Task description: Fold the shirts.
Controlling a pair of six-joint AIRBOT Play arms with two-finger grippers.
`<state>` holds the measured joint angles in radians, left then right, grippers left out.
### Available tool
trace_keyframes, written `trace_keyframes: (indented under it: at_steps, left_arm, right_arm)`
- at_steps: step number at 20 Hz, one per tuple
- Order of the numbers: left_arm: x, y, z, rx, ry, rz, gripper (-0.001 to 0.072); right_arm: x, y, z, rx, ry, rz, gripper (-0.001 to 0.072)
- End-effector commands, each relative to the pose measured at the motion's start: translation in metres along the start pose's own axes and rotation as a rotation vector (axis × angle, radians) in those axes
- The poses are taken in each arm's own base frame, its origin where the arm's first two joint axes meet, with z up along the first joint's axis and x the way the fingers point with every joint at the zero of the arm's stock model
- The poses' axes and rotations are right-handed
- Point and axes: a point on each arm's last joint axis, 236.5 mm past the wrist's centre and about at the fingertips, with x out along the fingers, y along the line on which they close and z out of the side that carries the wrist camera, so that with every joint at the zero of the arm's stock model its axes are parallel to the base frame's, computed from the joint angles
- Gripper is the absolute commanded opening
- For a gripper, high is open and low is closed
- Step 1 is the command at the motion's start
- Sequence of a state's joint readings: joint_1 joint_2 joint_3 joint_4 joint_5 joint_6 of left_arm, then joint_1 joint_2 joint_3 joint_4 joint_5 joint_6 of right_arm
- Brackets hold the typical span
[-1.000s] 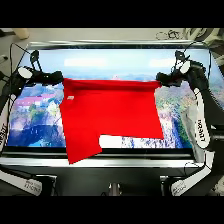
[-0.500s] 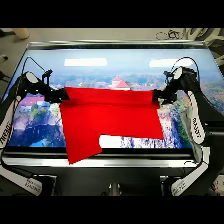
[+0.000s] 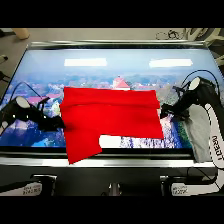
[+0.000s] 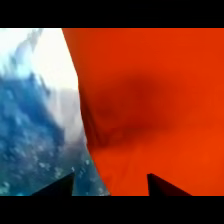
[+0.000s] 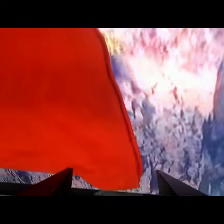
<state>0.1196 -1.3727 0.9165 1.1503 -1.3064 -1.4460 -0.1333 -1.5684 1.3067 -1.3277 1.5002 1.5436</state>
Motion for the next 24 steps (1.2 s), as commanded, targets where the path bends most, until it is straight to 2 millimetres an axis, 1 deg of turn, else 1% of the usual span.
trace_keyframes:
  at_steps: [1, 4, 5, 6, 7, 8, 9, 10, 11, 12, 13, 15, 16, 17, 18, 19, 20, 21, 22, 23, 24]
  left_arm:
    - [0.041, -0.007, -0.048, -0.042, -0.009, -0.092, 0.0533]
    - [0.057, -0.011, -0.049, -0.04, -0.008, -0.088, 0.0533]
    - [0.059, -0.014, -0.048, -0.035, -0.011, -0.092, 0.0526]
    - [0.062, -0.018, -0.047, -0.031, -0.014, -0.097, 0.05]
    - [0.065, -0.021, -0.047, -0.027, -0.012, -0.097, 0.0492]
    - [0.068, -0.024, -0.049, -0.03, -0.004, -0.095, 0.0353]
    - [0.069, -0.025, -0.05, -0.021, -0.001, -0.092, 0.0157]
    - [0.069, -0.026, -0.049, -0.02, -0.002, -0.093, 0.0059]
    - [0.068, -0.026, -0.049, -0.018, -0.005, -0.093, 0.003]
    - [0.067, -0.026, -0.049, -0.017, -0.009, -0.094, 0.003]
    - [0.065, -0.027, -0.049, -0.014, -0.013, -0.095, 0.003]
    - [0.061, -0.029, -0.049, -0.005, -0.022, -0.099, 0.003]
    - [0.059, -0.03, -0.048, -0.001, -0.03, -0.1, 0.003]
    - [0.056, -0.032, -0.047, 0.005, -0.041, -0.101, 0.003]
    - [0.054, -0.032, -0.047, 0.016, -0.049, -0.101, 0.003]
    - [0.052, -0.033, -0.045, 0.032, -0.06, -0.101, 0.003]
    - [0.047, -0.035, -0.042, 0.056, -0.077, -0.104, 0.0029]
    - [0.036, -0.039, -0.035, 0.073, -0.113, -0.108, 0.0028]
    - [0.02, -0.046, -0.024, 0.092, -0.166, -0.115, 0.0028]
    - [-0.005, -0.055, -0.008, 0.122, -0.247, -0.122, 0.0025]
    - [-0.031, -0.066, 0.01, 0.152, -0.333, -0.127, 0.0023]
  right_arm:
    - [0.016, -0.002, -0.023, 0.014, 0.003, 0.018, 0.0524]
    - [0.015, -0.004, -0.028, 0.033, 0.021, 0.01, 0.0526]
    - [0.016, -0.005, -0.032, 0.036, 0.037, 0.004, 0.0527]
    - [0.019, -0.007, -0.037, 0.038, 0.046, 0.0, 0.0529]
    - [0.024, -0.011, -0.045, 0.036, 0.056, -0.011, 0.0548]
    - [0.031, -0.016, -0.054, 0.04, 0.068, -0.026, 0.0557]
    - [0.04, -0.017, -0.064, 0.04, 0.086, -0.021, 0.0557]
    - [0.051, -0.014, -0.074, 0.028, 0.1, 0.0, 0.0562]
    - [0.062, -0.011, -0.079, 0.033, 0.103, 0.026, 0.0562]
    - [0.071, -0.008, -0.08, 0.042, 0.097, 0.045, 0.0561]
    - [0.076, -0.005, -0.076, 0.053, 0.07, 0.064, 0.0552]
    - [0.08, -0.001, -0.061, 0.069, 0.003, 0.085, 0.0519]
    - [0.079, 0.0, -0.054, 0.074, -0.027, 0.09, 0.0474]
    - [0.079, -0.001, -0.048, 0.076, -0.053, 0.088, 0.0366]
    - [0.079, -0.002, -0.044, 0.08, -0.07, 0.086, 0.0215]
    - [0.078, -0.002, -0.042, 0.079, -0.077, 0.085, 0.0026]
    - [0.073, -0.001, -0.04, 0.069, -0.09, 0.086, 0.0023]
    - [0.063, 0.002, -0.036, 0.038, -0.117, 0.088, 0.0022]
    - [0.047, 0.007, -0.03, 0.001, -0.16, 0.088, 0.0022]
    - [0.023, 0.013, -0.019, -0.026, -0.229, 0.089, 0.0021]
    - [-0.001, 0.019, -0.002, -0.044, -0.311, 0.092, 0.0021]
